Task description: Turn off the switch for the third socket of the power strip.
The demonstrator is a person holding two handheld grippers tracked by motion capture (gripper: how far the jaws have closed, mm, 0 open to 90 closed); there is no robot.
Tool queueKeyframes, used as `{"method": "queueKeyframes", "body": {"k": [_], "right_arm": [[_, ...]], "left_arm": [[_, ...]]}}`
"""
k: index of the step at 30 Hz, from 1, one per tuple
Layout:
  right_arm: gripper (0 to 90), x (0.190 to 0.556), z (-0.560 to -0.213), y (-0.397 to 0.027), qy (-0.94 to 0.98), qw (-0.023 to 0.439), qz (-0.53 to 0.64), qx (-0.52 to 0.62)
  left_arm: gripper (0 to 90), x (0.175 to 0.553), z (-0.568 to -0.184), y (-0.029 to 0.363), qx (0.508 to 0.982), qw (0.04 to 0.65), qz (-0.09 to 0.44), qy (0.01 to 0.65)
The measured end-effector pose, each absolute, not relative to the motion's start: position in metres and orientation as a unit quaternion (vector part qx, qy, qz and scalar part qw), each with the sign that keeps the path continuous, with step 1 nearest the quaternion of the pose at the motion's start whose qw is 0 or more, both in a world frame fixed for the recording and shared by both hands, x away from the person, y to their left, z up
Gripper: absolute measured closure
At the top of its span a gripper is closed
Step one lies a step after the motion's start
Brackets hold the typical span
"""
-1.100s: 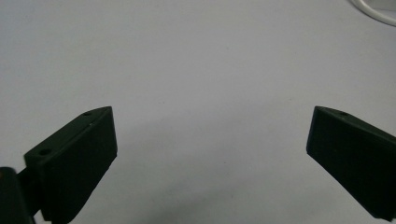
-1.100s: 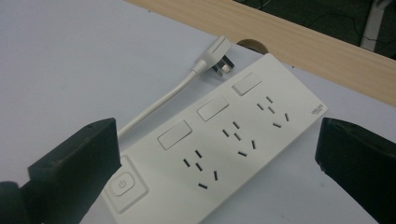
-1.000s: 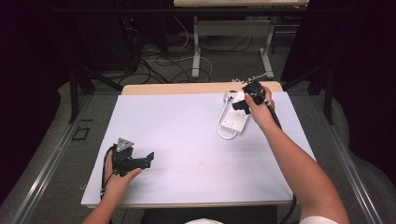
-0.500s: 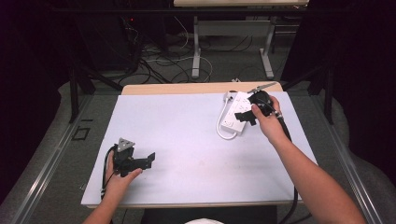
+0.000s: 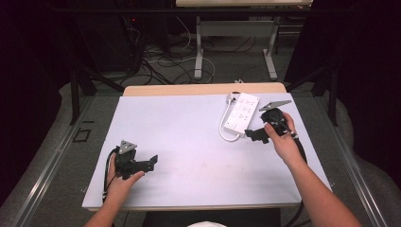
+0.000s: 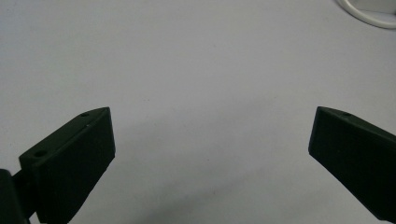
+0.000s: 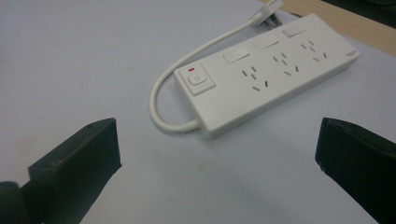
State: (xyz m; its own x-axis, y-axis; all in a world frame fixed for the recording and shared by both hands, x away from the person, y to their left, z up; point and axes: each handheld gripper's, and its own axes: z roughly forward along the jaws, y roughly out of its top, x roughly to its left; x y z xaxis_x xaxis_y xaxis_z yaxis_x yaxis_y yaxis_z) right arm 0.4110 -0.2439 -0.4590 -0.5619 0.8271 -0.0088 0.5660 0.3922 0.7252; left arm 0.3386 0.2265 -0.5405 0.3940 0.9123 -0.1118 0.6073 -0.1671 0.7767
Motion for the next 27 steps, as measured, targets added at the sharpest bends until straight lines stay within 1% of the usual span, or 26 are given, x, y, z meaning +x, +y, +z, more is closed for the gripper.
{"method": "queueKeyframes", "body": {"k": [5,10,17,27], "right_arm": [[0.0,0.395,-0.465,-0.248,0.81,0.184,0.354,0.43],[0.0,0.382,-0.473,-0.251,0.81,0.194,0.349,0.429],[0.0,0.365,-0.486,-0.26,0.804,0.19,0.357,0.436],[0.0,0.352,-0.507,-0.28,0.795,0.188,0.348,0.46]], "left_arm": [[0.5,0.338,-0.54,0.226,0.742,0.386,0.195,0.512],[0.5,0.338,-0.54,0.225,0.741,0.386,0.196,0.513],[0.5,0.337,-0.54,0.225,0.74,0.388,0.198,0.513],[0.5,0.337,-0.541,0.224,0.738,0.388,0.202,0.513]]}}
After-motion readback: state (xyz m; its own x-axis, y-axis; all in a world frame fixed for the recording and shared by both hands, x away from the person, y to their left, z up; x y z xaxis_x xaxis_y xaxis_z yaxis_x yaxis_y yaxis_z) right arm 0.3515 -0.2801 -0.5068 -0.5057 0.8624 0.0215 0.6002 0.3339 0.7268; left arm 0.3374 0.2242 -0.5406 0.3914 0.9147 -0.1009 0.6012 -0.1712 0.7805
